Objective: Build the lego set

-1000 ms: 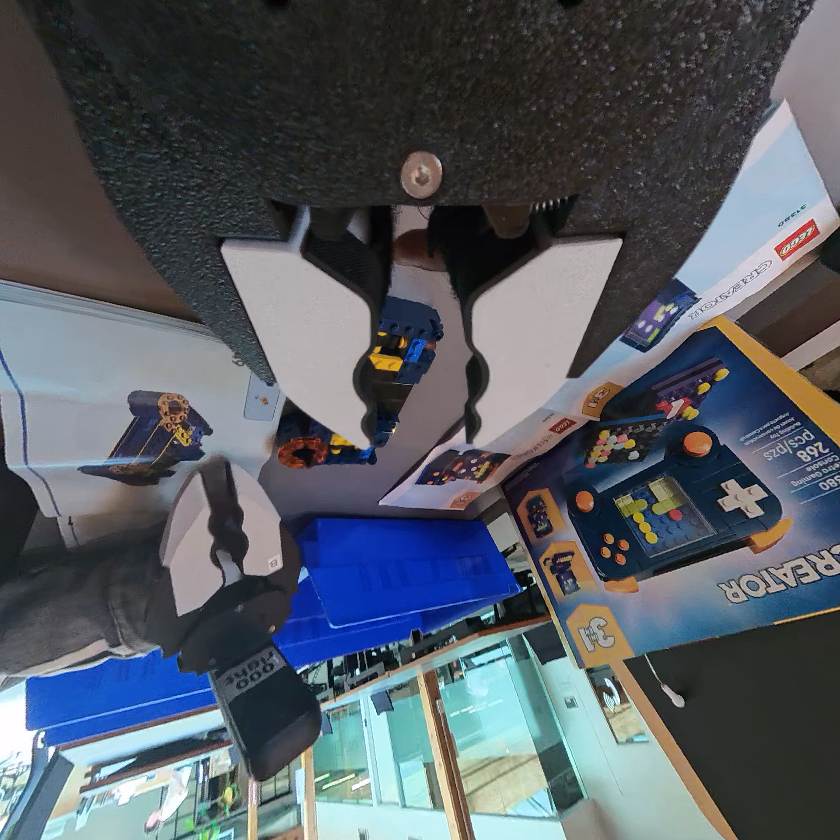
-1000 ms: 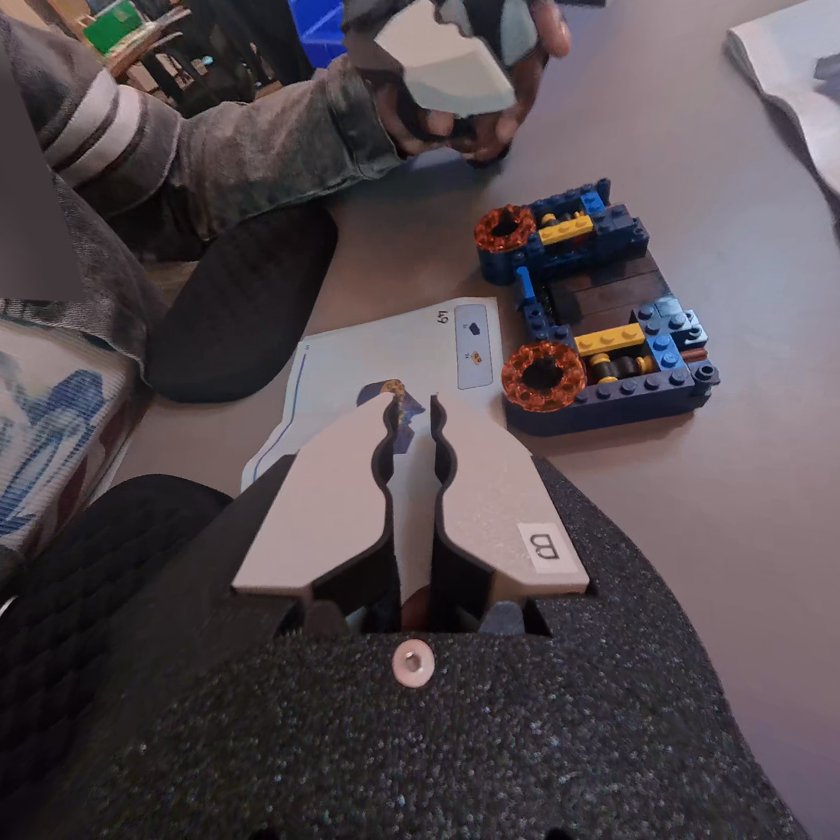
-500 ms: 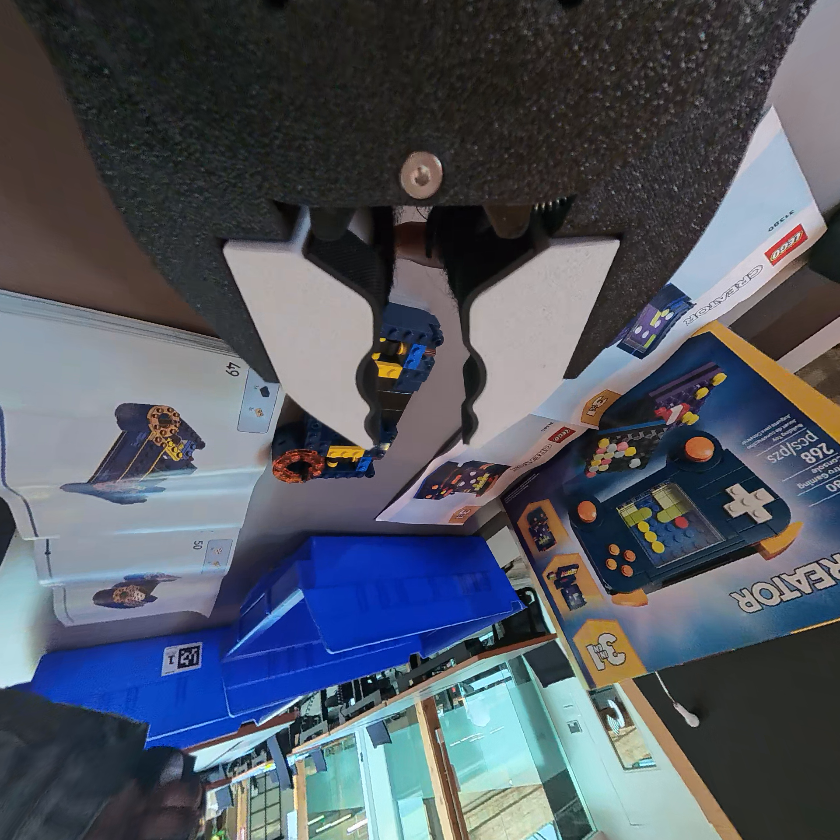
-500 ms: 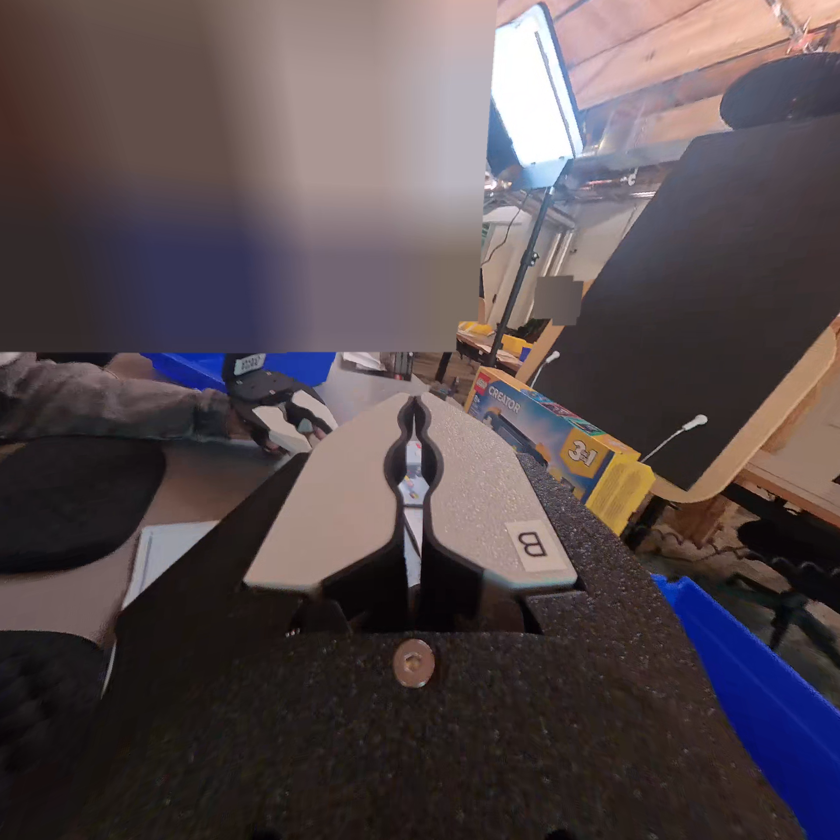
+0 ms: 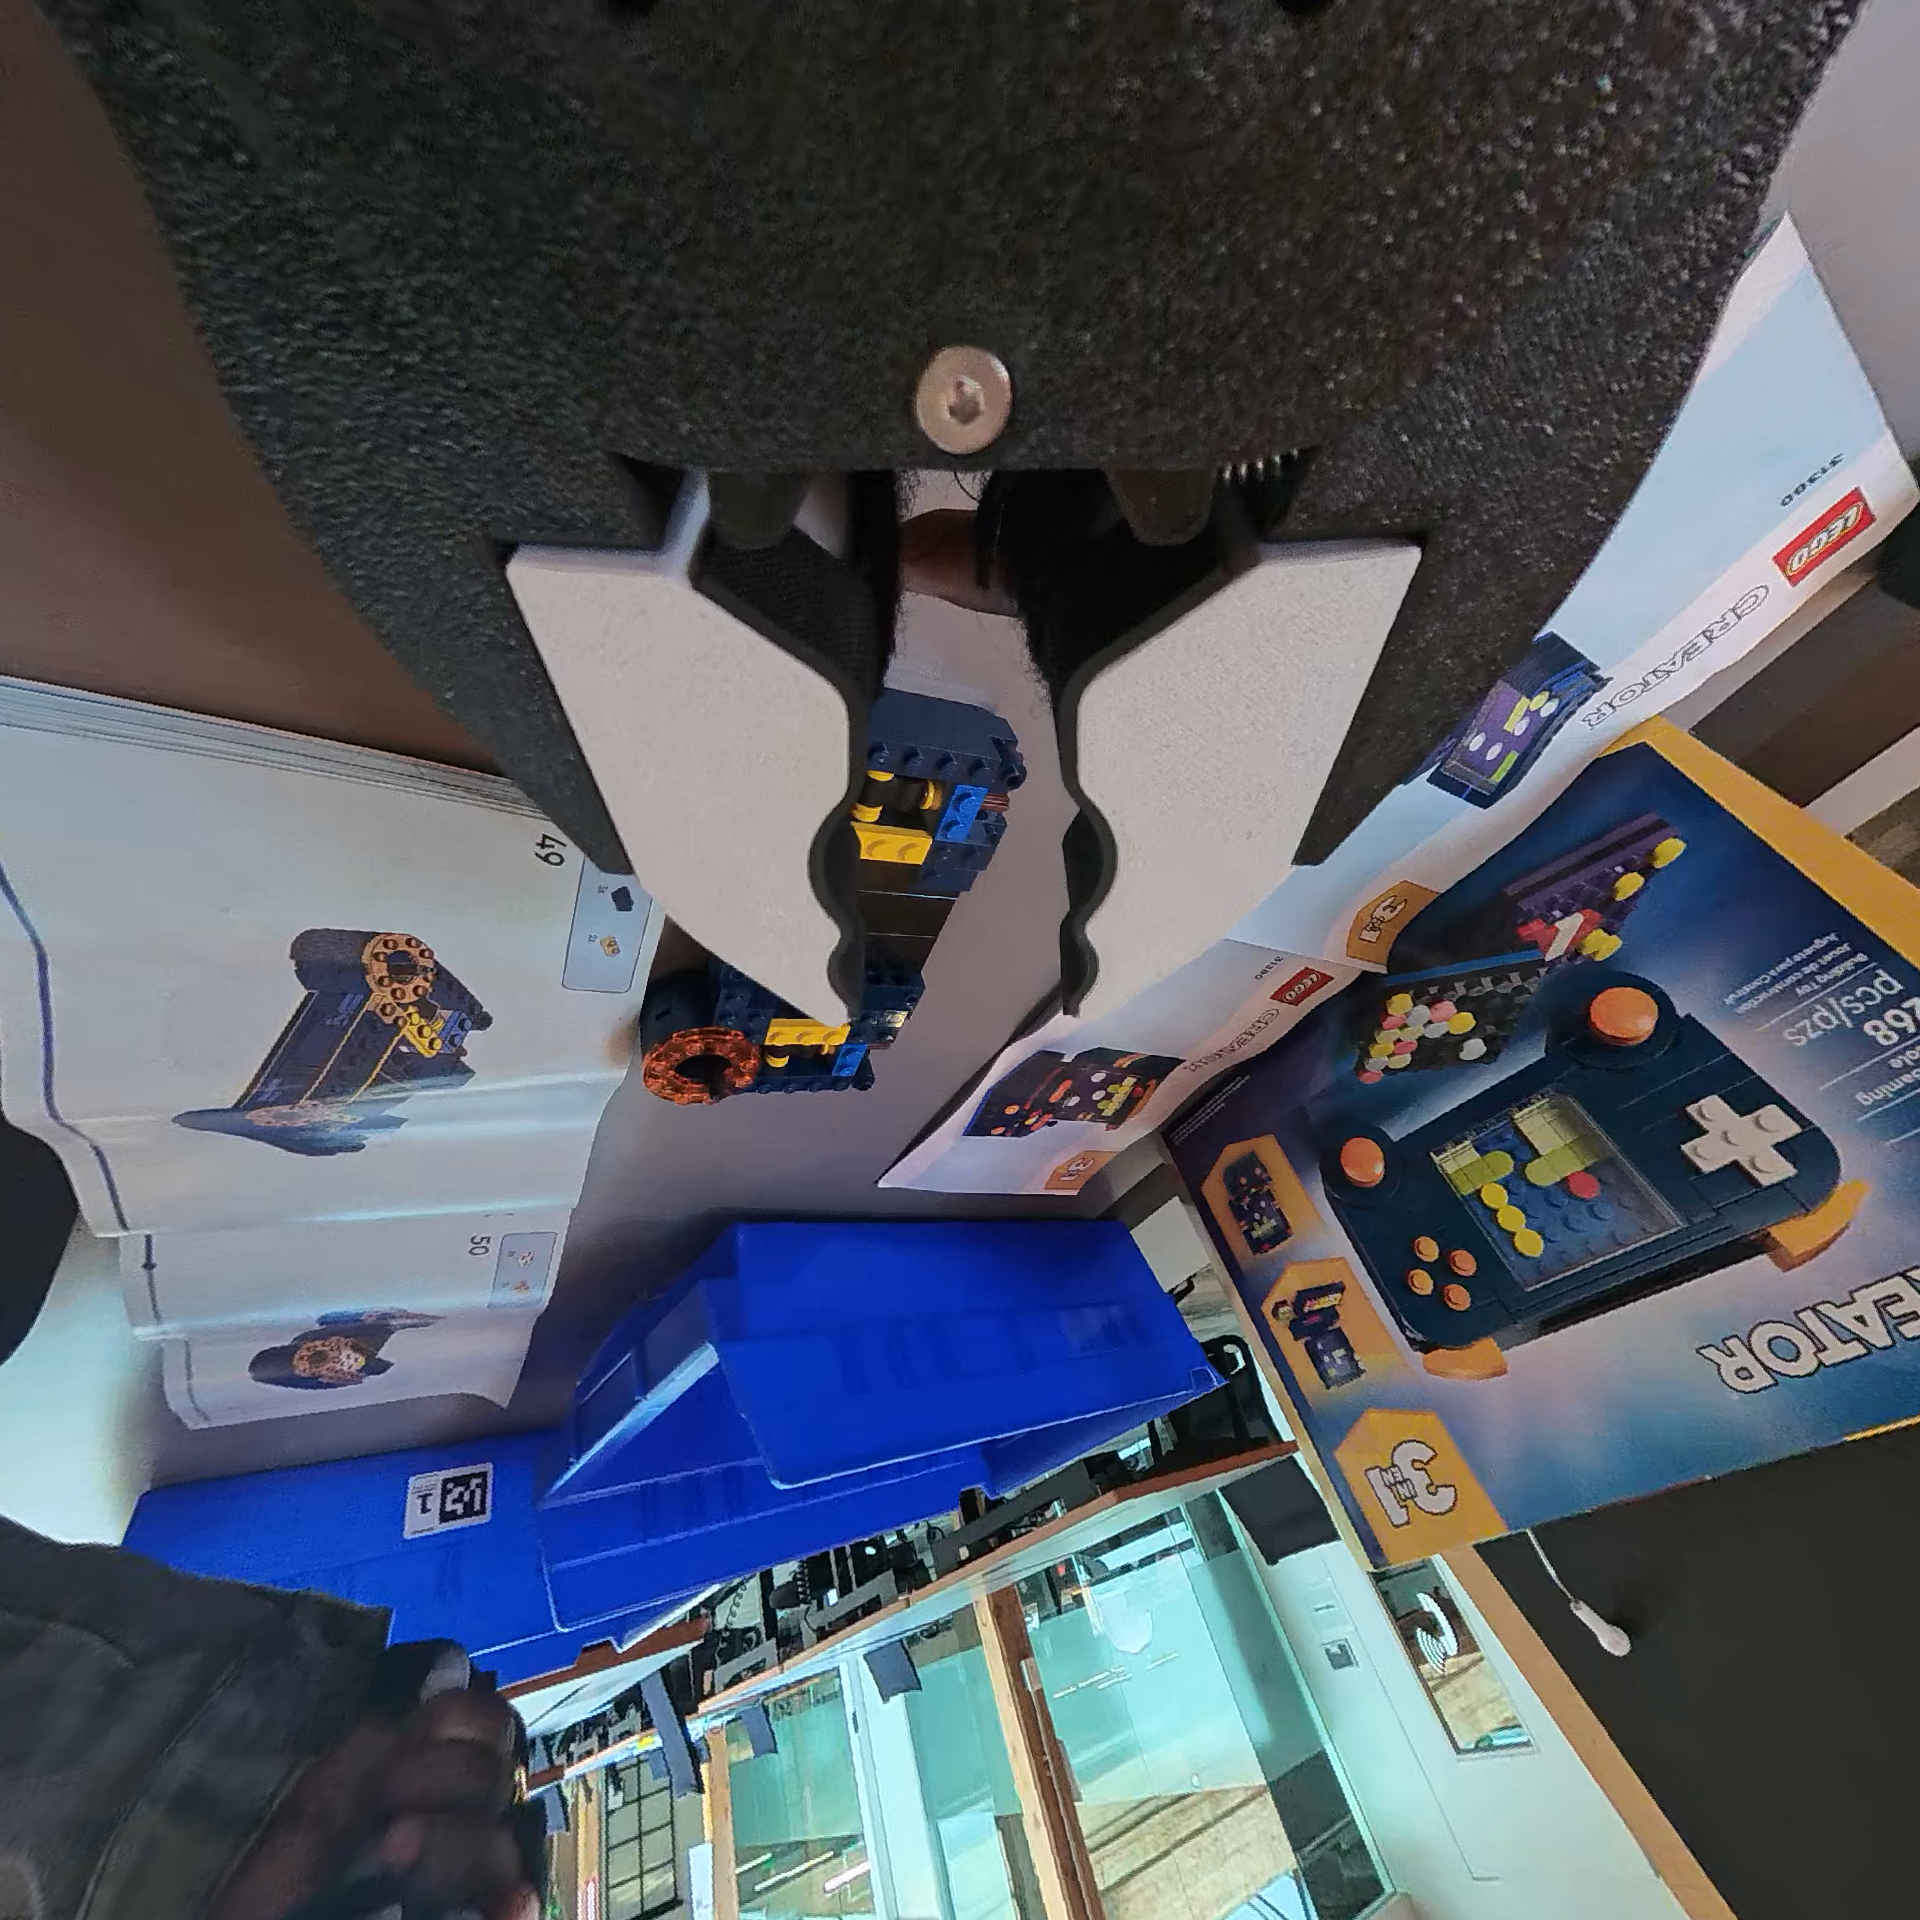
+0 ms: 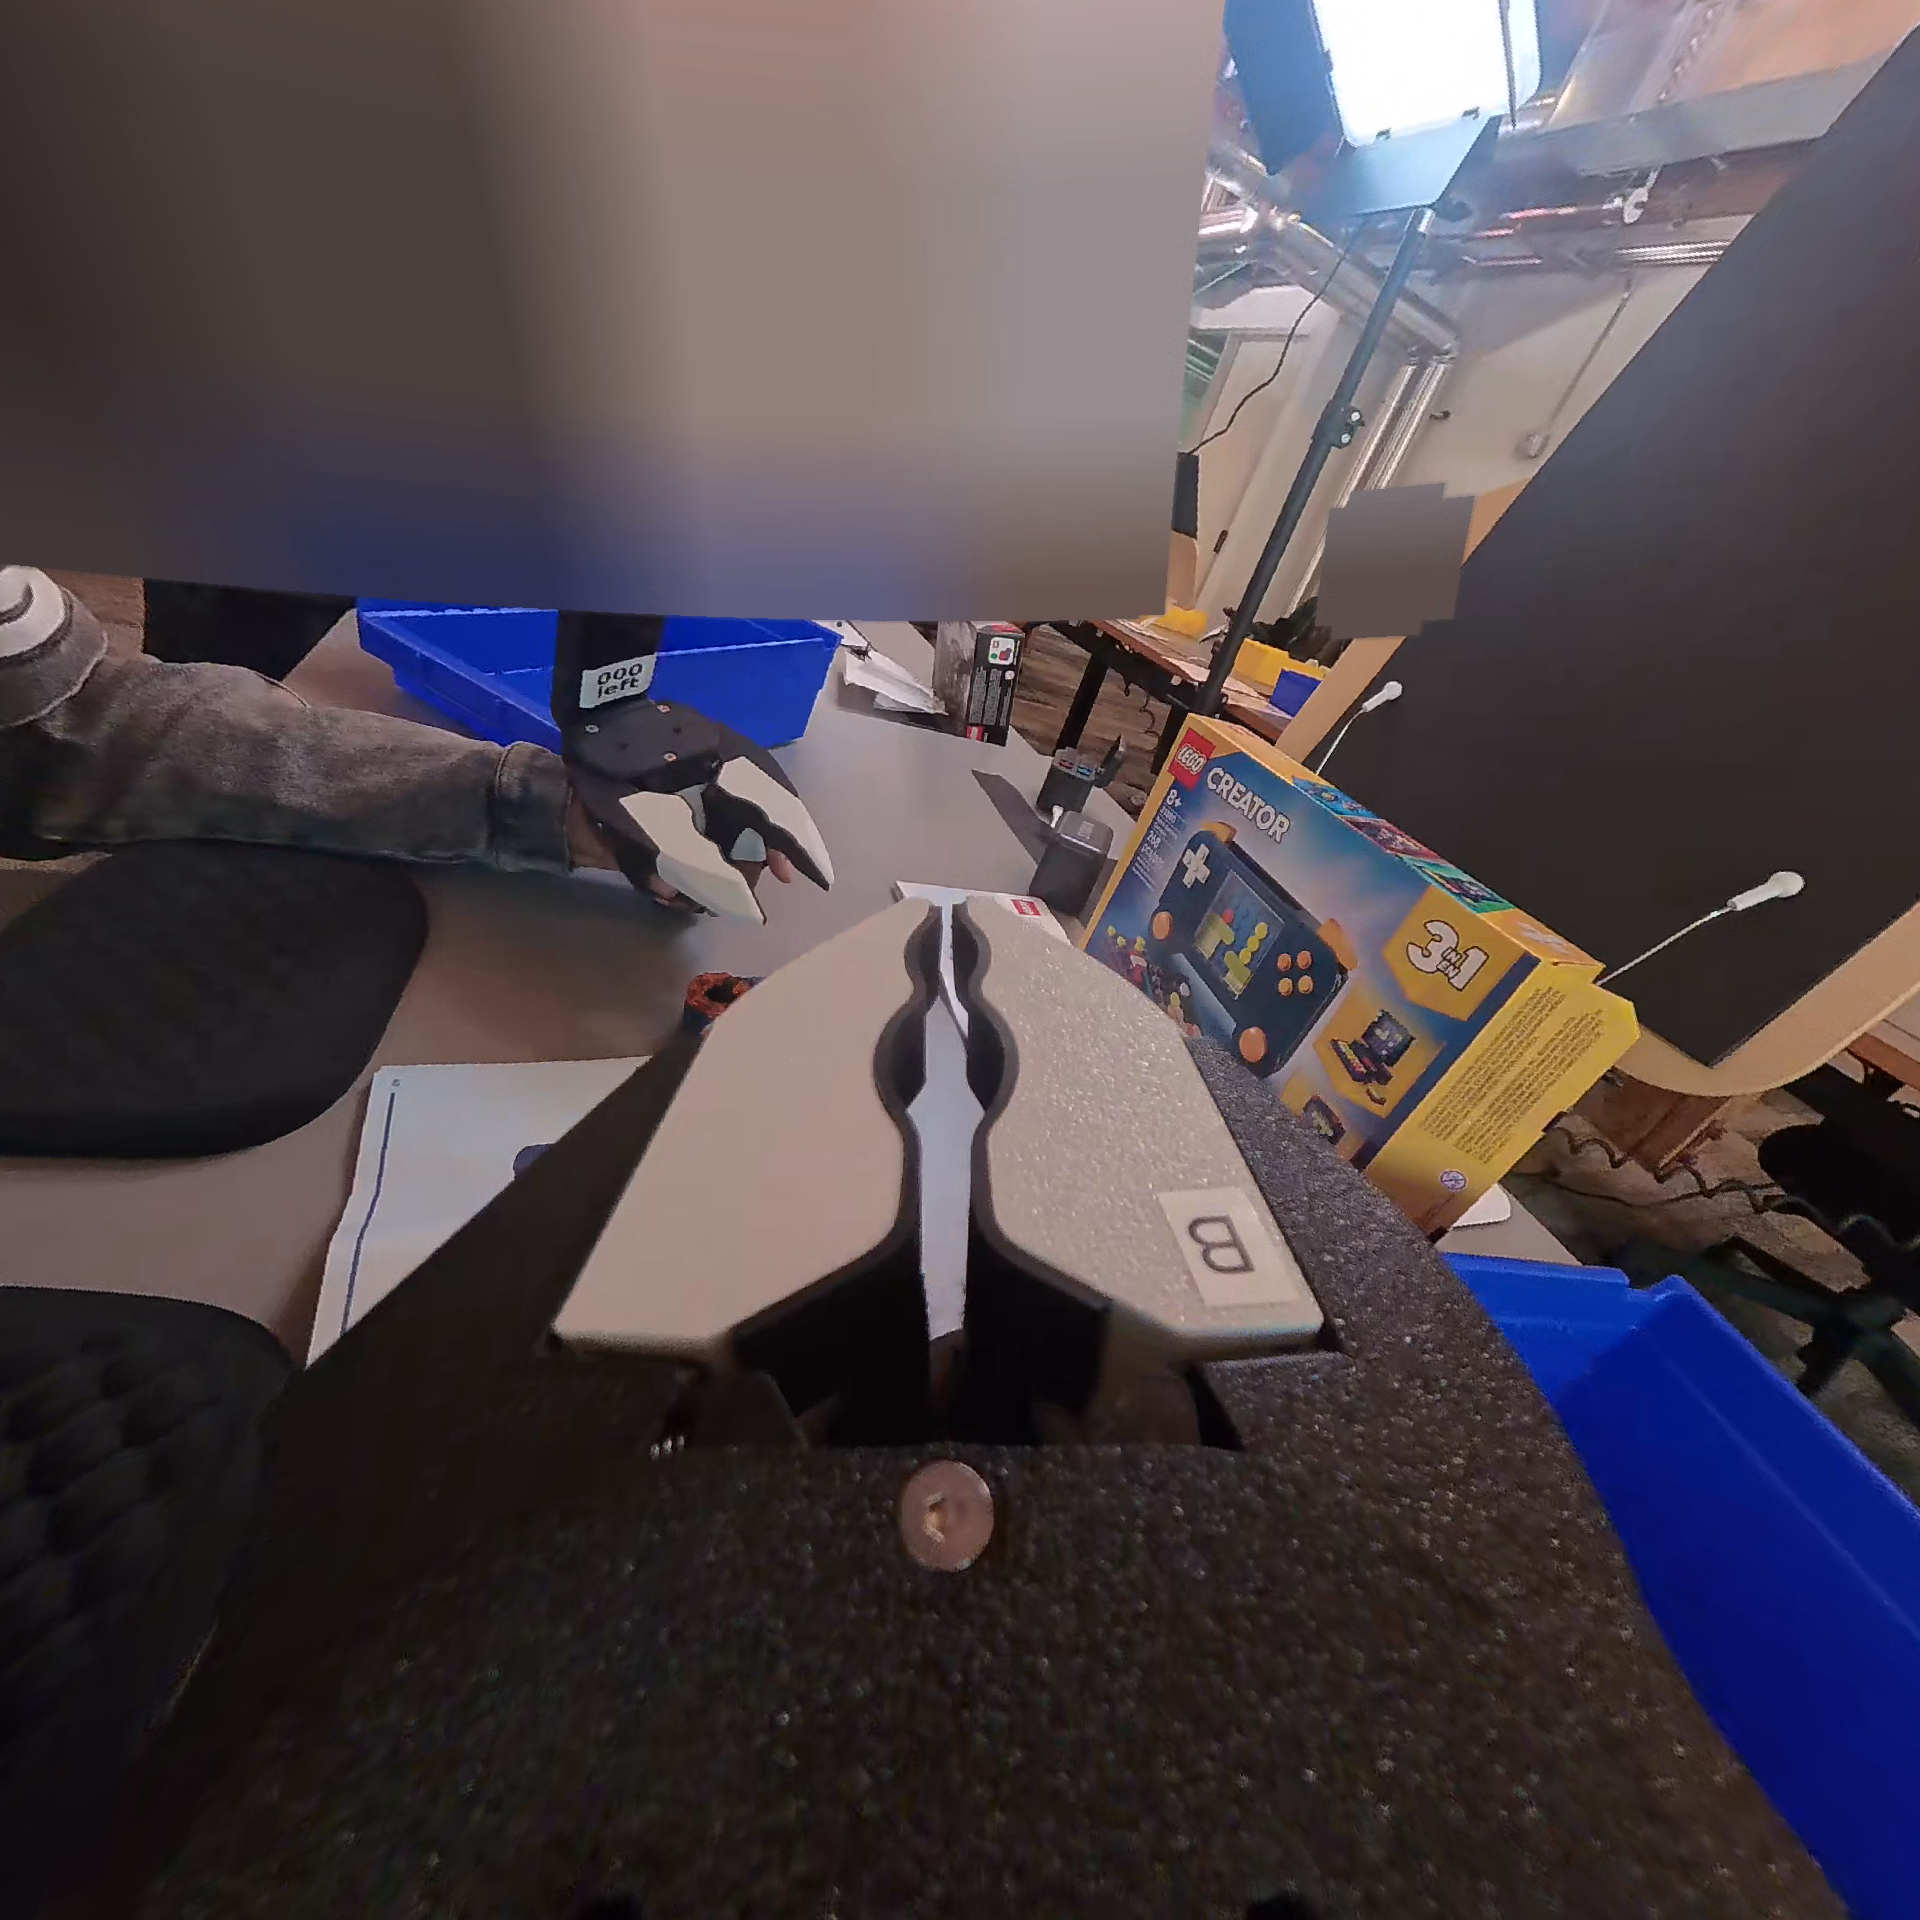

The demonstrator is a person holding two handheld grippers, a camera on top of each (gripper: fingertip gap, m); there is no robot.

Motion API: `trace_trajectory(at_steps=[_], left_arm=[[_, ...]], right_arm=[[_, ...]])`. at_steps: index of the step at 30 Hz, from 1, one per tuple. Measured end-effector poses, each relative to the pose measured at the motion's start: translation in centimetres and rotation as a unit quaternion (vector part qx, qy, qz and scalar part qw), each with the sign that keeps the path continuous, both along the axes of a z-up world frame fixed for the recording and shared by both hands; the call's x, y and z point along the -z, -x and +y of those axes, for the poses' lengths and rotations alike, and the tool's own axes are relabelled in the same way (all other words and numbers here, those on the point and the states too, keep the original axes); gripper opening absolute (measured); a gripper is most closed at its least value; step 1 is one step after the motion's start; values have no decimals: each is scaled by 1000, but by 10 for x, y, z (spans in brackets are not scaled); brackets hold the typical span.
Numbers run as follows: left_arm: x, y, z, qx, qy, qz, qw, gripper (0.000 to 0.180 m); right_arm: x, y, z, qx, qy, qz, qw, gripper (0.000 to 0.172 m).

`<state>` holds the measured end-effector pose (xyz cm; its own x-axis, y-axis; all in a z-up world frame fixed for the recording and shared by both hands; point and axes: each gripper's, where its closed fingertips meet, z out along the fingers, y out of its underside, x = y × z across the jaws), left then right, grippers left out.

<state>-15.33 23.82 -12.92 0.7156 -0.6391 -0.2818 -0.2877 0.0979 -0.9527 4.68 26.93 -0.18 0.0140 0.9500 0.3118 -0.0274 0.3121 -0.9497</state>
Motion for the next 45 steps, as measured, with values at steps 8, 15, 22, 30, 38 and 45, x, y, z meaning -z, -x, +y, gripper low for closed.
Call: trace_trajectory(at_steps=[8, 15, 22, 30, 38, 45], left_arm=[[-1, -1, -2, 8, 0, -4, 1000, 37], [0, -2, -2, 12, 0, 2, 1000, 38], [2, -3, -3, 15, 0, 8, 1000, 38], [2, -4, -3, 17, 1, 12, 1000, 38], [7, -8, -4, 21, 2, 34, 999, 39], [6, -8, -5, 23, 1, 33, 999, 39]], right_arm=[[7, 2, 3, 3, 6, -10, 1000, 1], [16, 6, 5, 7, 5, -32, 999, 1], [21, 8, 6, 6, 10, -40, 999, 1], [32, 14, 6, 4, 12, -68, 998, 1], [52, 25, -6, -31, 24, -115, 993, 1], [81, 36, -23, -75, 29, -184, 980, 4]])
